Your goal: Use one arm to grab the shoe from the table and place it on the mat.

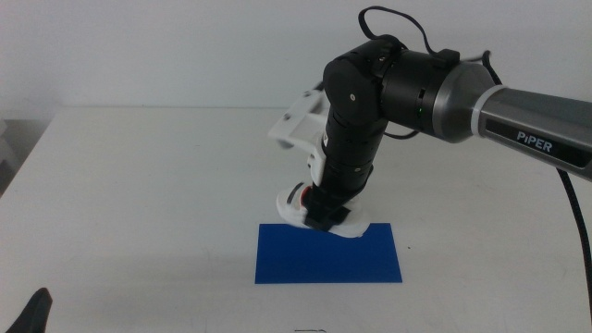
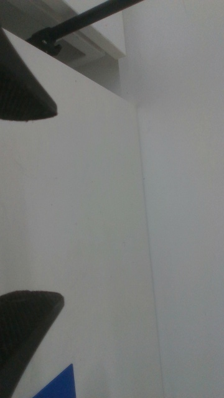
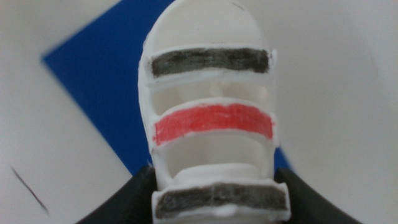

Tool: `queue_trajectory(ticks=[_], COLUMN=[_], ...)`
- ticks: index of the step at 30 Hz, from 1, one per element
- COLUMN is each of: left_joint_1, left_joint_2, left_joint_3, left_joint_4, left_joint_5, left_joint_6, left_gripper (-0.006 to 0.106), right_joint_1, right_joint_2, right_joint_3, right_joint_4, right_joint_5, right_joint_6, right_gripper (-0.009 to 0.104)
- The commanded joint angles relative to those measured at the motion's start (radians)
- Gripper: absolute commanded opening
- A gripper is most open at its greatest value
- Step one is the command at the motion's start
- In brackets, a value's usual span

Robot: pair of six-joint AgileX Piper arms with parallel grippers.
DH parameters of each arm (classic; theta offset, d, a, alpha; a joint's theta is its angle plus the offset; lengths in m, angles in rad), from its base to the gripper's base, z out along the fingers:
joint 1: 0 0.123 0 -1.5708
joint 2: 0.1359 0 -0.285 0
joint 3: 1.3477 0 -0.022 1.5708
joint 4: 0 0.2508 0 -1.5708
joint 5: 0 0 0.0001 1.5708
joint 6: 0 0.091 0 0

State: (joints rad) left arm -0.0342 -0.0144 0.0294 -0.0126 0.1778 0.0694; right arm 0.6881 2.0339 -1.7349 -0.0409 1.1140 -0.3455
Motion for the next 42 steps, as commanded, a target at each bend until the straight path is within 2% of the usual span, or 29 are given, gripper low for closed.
queue_trajectory(ticks=[1, 4, 7, 14, 25, 42], left_joint_1=[-0.004, -0.004, -0.004, -0.004, -0.004, -0.004], left_joint_2=[-0.017, -0.017, -0.017, -0.017, -0.017, -0.017], left_joint_3=[-0.003, -0.003, -0.003, -0.003, -0.003, -0.003], left_joint_4=[-0.006, -0.006, -0.006, -0.006, -0.006, -0.006], left_joint_5=[-0.082, -0.082, -0.082, -0.082, -0.082, -0.082], left_joint_6=[-0.012, -0.012, -0.012, -0.012, -0.012, -0.012], left_gripper=[0.094, 0.094, 0.094, 0.094, 0.094, 0.094], right_joint_1=[-0.003, -0.004, -0.006, -0.006, -0.015, -0.065], right_joint_2=[-0.063, -0.063, -0.063, -0.062, -0.057, 0.053], right_joint_3=[-0.034, -0.034, -0.034, -0.032, -0.019, -0.019], right_joint_4=[-0.012, 0.013, 0.041, 0.071, 0.134, 0.138], right_joint_5=[-0.001, 0.002, -0.001, -0.001, 0.001, -0.002], right_joint_6=[-0.220, -0.470, -0.563, -0.488, -0.486, -0.489], right_gripper=[-0.001, -0.001, -0.001, -0.001, -0.001, -0.001])
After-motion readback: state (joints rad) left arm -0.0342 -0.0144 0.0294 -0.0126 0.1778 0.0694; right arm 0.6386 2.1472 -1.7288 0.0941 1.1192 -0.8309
